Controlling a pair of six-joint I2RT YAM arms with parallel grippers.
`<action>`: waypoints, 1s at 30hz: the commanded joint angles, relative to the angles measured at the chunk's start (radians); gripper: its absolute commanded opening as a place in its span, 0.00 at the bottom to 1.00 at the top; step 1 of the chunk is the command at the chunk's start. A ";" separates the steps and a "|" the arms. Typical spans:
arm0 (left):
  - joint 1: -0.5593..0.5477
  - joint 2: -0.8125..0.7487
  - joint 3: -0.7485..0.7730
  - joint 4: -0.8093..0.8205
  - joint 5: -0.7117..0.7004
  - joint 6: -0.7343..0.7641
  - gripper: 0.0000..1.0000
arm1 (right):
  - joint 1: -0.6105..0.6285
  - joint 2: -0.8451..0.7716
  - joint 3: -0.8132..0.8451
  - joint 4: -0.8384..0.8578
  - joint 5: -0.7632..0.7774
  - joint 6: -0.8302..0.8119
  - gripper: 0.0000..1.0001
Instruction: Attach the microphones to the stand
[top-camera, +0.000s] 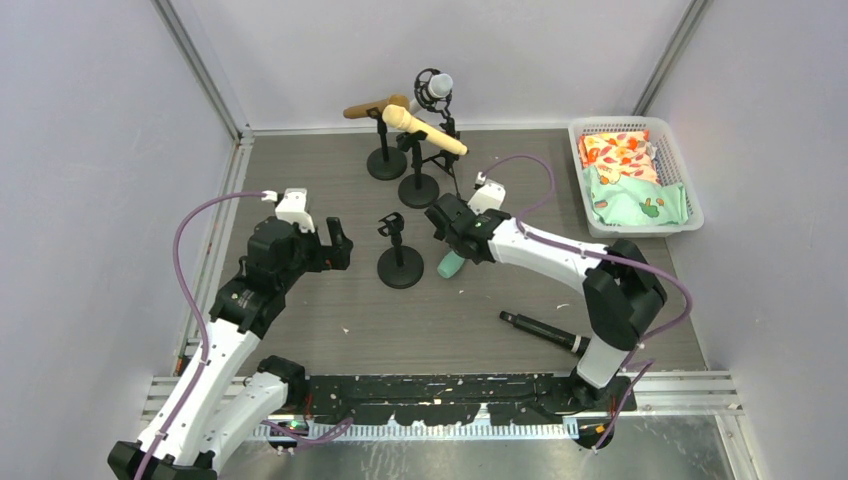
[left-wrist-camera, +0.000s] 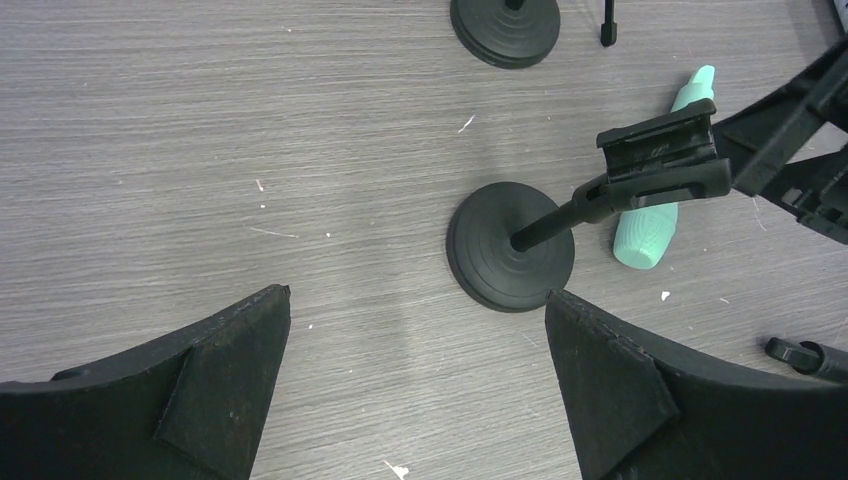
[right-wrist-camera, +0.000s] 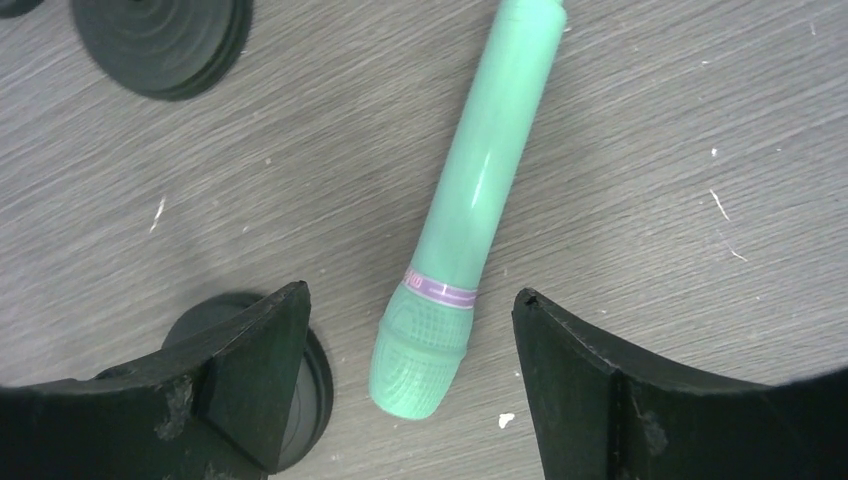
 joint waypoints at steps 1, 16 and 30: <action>0.005 -0.016 0.001 0.030 -0.010 0.012 1.00 | -0.028 0.054 0.075 -0.132 -0.019 0.111 0.79; 0.005 -0.026 0.001 0.026 -0.017 0.012 1.00 | -0.063 0.229 0.096 -0.153 -0.069 0.086 0.76; 0.005 -0.038 0.026 0.009 -0.049 0.038 1.00 | -0.147 0.173 -0.071 -0.047 -0.173 0.048 0.54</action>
